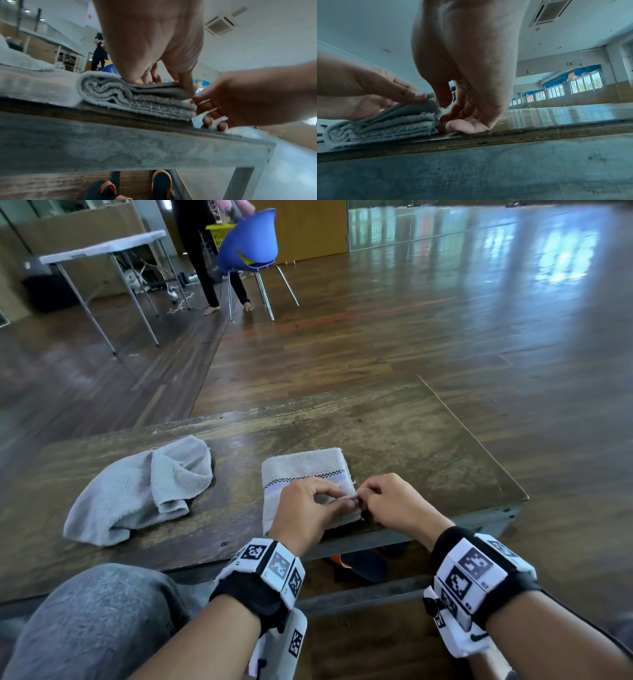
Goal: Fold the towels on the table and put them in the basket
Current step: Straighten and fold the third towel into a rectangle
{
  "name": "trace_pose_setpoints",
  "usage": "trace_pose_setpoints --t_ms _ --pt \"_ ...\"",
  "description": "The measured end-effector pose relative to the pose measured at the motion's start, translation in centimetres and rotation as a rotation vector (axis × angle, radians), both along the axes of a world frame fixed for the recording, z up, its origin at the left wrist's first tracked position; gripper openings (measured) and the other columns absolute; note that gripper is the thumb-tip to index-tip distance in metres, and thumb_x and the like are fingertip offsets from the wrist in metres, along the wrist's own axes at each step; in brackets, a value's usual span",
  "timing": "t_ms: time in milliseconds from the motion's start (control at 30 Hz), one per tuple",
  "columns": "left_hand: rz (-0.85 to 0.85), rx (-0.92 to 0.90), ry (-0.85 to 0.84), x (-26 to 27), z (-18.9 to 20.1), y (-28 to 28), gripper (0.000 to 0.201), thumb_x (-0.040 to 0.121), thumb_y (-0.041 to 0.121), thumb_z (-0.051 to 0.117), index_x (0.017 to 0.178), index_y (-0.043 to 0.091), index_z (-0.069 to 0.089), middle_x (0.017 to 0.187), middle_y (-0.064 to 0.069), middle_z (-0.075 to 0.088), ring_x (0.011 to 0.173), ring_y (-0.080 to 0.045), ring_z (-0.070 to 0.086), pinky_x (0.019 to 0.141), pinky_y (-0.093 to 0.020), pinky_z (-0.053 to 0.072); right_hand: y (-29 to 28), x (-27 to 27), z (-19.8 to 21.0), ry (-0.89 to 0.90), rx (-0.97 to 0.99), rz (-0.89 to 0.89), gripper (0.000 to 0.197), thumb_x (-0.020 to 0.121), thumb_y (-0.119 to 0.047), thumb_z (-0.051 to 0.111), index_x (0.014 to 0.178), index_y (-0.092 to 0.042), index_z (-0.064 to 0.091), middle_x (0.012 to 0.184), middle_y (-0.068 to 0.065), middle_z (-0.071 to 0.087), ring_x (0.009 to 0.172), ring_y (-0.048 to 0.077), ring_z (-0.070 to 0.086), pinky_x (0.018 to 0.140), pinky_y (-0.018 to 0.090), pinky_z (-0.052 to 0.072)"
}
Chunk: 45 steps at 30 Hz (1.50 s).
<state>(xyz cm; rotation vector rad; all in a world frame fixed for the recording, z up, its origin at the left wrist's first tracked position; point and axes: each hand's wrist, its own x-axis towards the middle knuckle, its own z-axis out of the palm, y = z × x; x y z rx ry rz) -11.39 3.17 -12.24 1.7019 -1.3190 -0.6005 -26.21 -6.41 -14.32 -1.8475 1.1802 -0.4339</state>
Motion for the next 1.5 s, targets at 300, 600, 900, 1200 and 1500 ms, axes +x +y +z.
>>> trace_pose_setpoints --t_ms 300,600,900,1200,1500 --pt "0.047 -0.012 0.266 0.6 0.6 0.0 0.005 0.083 0.023 0.080 0.084 0.018 0.081 0.080 0.005 0.078 0.076 -0.005 0.073 0.069 -0.011 0.052 0.0 0.8 -0.1 0.004 0.032 -0.037 0.035 0.091 -0.049 0.062 0.074 -0.019 0.066 0.064 -0.007 0.065 0.060 0.010 0.056 0.058 0.027 0.041" --pt "0.091 -0.040 0.232 0.4 0.7 -0.1 0.013 0.085 0.023 0.078 0.082 0.010 0.077 0.070 0.006 0.073 0.063 0.005 0.064 0.060 -0.006 0.046 0.5 0.7 0.1 0.035 0.003 -0.037 0.035 0.092 -0.040 0.064 0.066 -0.019 0.058 0.055 -0.011 0.057 0.055 0.006 0.052 0.049 0.022 0.040" --pt "-0.026 -0.048 0.160 -0.1 0.5 0.4 0.010 0.078 0.024 0.084 0.075 0.032 0.078 0.084 0.018 0.076 0.086 0.001 0.070 0.081 -0.012 0.051 0.9 0.5 1.1 0.081 0.005 -0.026 0.032 0.092 -0.029 0.059 0.063 -0.018 0.050 0.063 -0.002 0.056 0.057 0.014 0.049 0.049 0.026 0.039" --pt "-0.030 0.084 -0.001 -1.0 -0.6 0.4 0.013 0.077 0.023 0.085 0.087 0.016 0.081 0.111 0.009 0.064 0.102 0.001 0.058 0.092 -0.019 0.046 1.5 0.7 1.8 -0.034 -0.213 -0.097 0.008 0.090 -0.016 0.053 0.092 -0.023 0.055 0.096 -0.008 0.062 0.087 0.016 0.060 0.065 0.026 0.046" --pt "0.037 0.007 -0.244 2.5 1.1 -0.2 0.039 0.084 -0.004 0.050 0.101 0.019 0.077 0.109 0.007 0.072 0.102 0.003 0.062 0.089 -0.008 0.044 2.2 2.0 1.0 0.159 -0.372 0.242 0.041 0.093 -0.005 0.048 0.131 -0.020 0.051 0.131 -0.005 0.052 0.120 0.019 0.047 0.101 0.031 0.041"
